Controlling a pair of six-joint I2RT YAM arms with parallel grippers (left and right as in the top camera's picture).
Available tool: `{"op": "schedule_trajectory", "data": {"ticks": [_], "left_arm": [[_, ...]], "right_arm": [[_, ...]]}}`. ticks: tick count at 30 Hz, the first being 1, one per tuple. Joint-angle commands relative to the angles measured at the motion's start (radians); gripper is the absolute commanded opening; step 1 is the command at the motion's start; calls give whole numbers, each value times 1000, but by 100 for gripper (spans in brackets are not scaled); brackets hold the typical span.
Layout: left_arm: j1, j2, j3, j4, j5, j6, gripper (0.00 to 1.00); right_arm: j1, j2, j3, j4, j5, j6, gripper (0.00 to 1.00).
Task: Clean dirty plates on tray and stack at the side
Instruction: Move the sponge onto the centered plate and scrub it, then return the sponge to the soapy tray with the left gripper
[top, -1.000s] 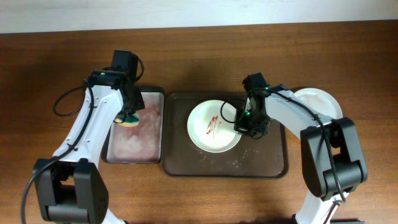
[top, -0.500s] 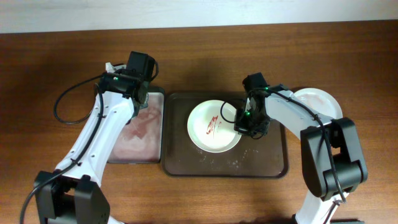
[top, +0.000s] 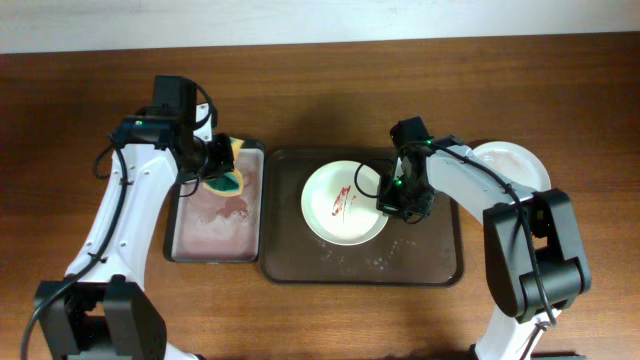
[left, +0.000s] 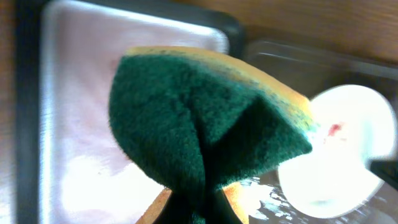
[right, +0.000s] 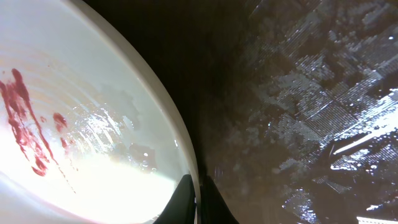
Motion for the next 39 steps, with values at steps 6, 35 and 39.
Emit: {"op": "schedule_trajectory", "data": {"ticks": [6,35,39], "left_arm": [[-211,69,13,171,241,-62,0],[-396,473,81,79,-191,-305,0],[-405,407,169,71,9,-229,0]], "right_arm": [[5,20,-21,-17,87,-10,4],[5,20,-21,-34,87,-10,4],[5,20,-21,-33,87,-10,4]]}}
